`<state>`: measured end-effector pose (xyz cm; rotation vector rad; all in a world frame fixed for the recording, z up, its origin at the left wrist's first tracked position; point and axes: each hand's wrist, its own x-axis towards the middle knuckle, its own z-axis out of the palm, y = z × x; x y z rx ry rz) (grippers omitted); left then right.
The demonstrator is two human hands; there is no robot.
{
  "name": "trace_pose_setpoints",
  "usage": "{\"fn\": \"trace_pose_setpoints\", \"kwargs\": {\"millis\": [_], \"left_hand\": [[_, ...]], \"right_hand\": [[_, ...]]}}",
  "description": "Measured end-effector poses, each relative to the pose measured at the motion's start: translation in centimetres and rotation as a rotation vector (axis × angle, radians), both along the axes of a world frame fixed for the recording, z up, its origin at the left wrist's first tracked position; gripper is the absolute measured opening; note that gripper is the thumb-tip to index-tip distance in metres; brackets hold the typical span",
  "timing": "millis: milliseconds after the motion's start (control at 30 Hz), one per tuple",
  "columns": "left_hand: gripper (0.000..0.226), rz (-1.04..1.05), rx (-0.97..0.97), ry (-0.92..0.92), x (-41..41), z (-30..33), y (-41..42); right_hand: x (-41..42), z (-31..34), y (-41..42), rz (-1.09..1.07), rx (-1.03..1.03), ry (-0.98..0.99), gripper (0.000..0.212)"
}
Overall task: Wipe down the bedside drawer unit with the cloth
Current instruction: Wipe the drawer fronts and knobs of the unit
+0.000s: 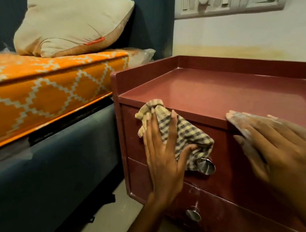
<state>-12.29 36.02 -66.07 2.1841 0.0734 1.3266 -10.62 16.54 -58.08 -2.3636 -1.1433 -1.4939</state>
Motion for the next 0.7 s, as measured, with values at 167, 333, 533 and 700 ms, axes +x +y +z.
{"fn": "trace_pose_setpoints", "kwargs": {"millis": [167, 333, 533, 700], "left_hand": [[0.062, 0.049, 0.011, -0.098, 1.6, 1.0, 2.8], [0.063, 0.074, -0.492, -0.181, 1.9, 2.0, 5.1], [0.067, 0.052, -0.215, -0.072, 0.8, 0.2, 5.4], [0.061, 0.014, -0.146, -0.105, 1.4, 1.6, 7.2]], "right_hand": [[0.0, -0.2, -0.1, 0.026, 0.008, 0.048, 0.038], [0.0, -0.1, -0.1, 0.040, -0.002, 0.073, 0.039], [-0.2, 0.0, 0.1, 0.054, 0.036, 0.047, 0.037], [-0.3, 0.0, 0.4, 0.016, 0.047, 0.007, 0.036]]}}
